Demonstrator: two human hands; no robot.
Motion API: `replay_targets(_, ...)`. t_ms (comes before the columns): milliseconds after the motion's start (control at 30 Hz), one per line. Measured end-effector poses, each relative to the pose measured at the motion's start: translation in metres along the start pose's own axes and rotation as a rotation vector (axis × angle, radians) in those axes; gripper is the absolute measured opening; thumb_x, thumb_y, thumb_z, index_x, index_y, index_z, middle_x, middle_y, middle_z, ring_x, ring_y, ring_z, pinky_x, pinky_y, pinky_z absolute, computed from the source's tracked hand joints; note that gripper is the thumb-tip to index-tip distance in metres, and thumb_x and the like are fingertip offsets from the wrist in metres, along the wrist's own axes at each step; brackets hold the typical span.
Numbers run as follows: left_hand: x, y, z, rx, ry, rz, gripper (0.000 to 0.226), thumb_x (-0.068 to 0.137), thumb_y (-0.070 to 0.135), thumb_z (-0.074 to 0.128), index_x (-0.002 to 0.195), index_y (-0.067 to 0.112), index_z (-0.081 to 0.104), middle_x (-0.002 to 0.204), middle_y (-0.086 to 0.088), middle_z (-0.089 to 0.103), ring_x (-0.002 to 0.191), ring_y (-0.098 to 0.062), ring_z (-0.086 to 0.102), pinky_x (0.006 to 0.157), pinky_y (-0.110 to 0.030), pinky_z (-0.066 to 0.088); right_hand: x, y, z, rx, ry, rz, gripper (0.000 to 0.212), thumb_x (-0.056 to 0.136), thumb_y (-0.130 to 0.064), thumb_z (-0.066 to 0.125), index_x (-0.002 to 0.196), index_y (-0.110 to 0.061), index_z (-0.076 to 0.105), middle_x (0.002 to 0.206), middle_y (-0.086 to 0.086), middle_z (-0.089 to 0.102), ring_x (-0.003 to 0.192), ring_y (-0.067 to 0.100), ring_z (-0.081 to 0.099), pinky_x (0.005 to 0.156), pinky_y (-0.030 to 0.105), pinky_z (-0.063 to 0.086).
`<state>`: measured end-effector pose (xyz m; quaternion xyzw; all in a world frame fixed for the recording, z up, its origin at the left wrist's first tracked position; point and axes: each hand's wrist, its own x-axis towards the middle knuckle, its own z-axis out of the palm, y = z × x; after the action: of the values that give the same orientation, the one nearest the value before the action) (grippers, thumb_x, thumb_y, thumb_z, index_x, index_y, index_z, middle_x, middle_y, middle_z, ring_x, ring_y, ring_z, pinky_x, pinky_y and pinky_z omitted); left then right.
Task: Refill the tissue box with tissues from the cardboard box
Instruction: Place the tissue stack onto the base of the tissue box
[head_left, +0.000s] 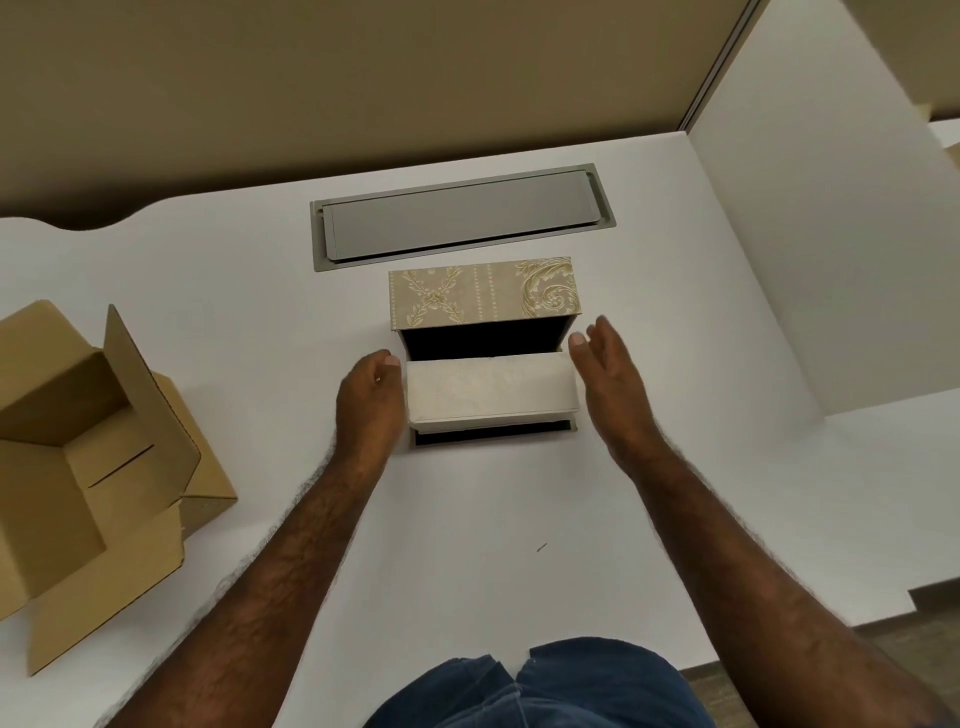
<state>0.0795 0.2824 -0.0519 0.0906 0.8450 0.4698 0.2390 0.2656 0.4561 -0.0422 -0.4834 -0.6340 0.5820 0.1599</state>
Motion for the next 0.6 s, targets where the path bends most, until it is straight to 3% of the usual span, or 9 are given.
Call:
replay_targets(67, 0.008, 0.004, -0.005, -0.002, 0.003, 0.047, 0.028, 0.108, 0.023, 0.048, 0.120, 0.011, 0.071, 0.116, -0.004, 0.071, 0.104, -0.015, 0.065, 0.097, -0.033, 0.052, 0.011, -0.012, -0.005, -0.038, 0.007, -0.090, 0.075, 0.109, -0.043, 0.060, 0.172, -0.025, 0.023, 0.178, 0.003, 0.033, 0.161, 0.018, 0.036, 0.126, 0.035, 0.034)
replay_targets(100, 0.011, 0.006, -0.007, -0.005, -0.004, 0.063, 0.034, 0.108, 0.023, 0.049, 0.135, 0.011, 0.065, 0.132, -0.005, 0.069, 0.118, -0.019, 0.065, 0.107, -0.037, 0.051, 0.016, -0.017, -0.007, -0.083, 0.003, -0.138, 0.076, 0.109, -0.041, 0.063, 0.172, -0.025, 0.024, 0.178, 0.003, 0.034, 0.161, 0.019, 0.037, 0.128, 0.038, 0.036)
replay_targets(167, 0.016, 0.008, -0.010, -0.007, -0.025, 0.094, 0.040, 0.108, 0.022, 0.049, 0.146, 0.012, 0.057, 0.146, -0.007, 0.063, 0.132, -0.023, 0.061, 0.114, -0.043, 0.049, 0.027, -0.027, -0.010, -0.180, -0.019, -0.222, 0.077, 0.108, -0.038, 0.066, 0.172, -0.026, 0.026, 0.178, 0.002, 0.034, 0.160, 0.019, 0.038, 0.129, 0.043, 0.038)
replay_targets(300, 0.019, 0.012, -0.010, 0.005, -0.071, 0.179, 0.039, 0.109, 0.023, 0.050, 0.147, 0.017, 0.056, 0.146, -0.003, 0.063, 0.131, -0.021, 0.062, 0.111, -0.044, 0.052, 0.043, -0.041, -0.011, -0.330, -0.129, -0.276, 0.093, 0.098, -0.047, 0.074, 0.172, -0.033, 0.020, 0.182, -0.001, 0.021, 0.165, 0.024, 0.027, 0.131, 0.054, 0.034)
replay_targets(400, 0.019, 0.011, -0.009, 0.004, -0.089, 0.187, 0.039, 0.109, 0.017, 0.049, 0.147, 0.017, 0.056, 0.145, -0.001, 0.063, 0.132, -0.020, 0.062, 0.112, -0.044, 0.051, 0.051, -0.047, -0.009, -0.450, -0.216, -0.303, 0.108, 0.094, -0.037, 0.082, 0.174, -0.031, 0.010, 0.185, 0.000, 0.006, 0.168, 0.024, 0.017, 0.131, 0.040, 0.027)
replay_targets(500, 0.018, 0.010, -0.010, 0.012, -0.103, 0.185, 0.042, 0.108, 0.006, 0.045, 0.148, 0.015, 0.055, 0.143, 0.001, 0.062, 0.130, -0.019, 0.063, 0.111, -0.039, 0.052, 0.055, -0.052, -0.008, -0.482, -0.294, -0.297, 0.112, 0.092, -0.030, 0.086, 0.174, -0.025, 0.009, 0.182, 0.002, 0.017, 0.162, 0.025, 0.030, 0.127, 0.037, 0.037)
replay_targets(600, 0.018, 0.010, -0.012, 0.000, -0.113, 0.183, 0.044, 0.107, 0.002, 0.045, 0.147, 0.015, 0.056, 0.143, 0.000, 0.063, 0.127, -0.017, 0.063, 0.109, -0.038, 0.052, 0.055, -0.052, -0.006, -0.558, -0.315, -0.341, 0.118, 0.083, -0.044, 0.087, 0.173, -0.027, 0.012, 0.180, 0.001, 0.018, 0.162, 0.025, 0.026, 0.131, 0.052, 0.034)
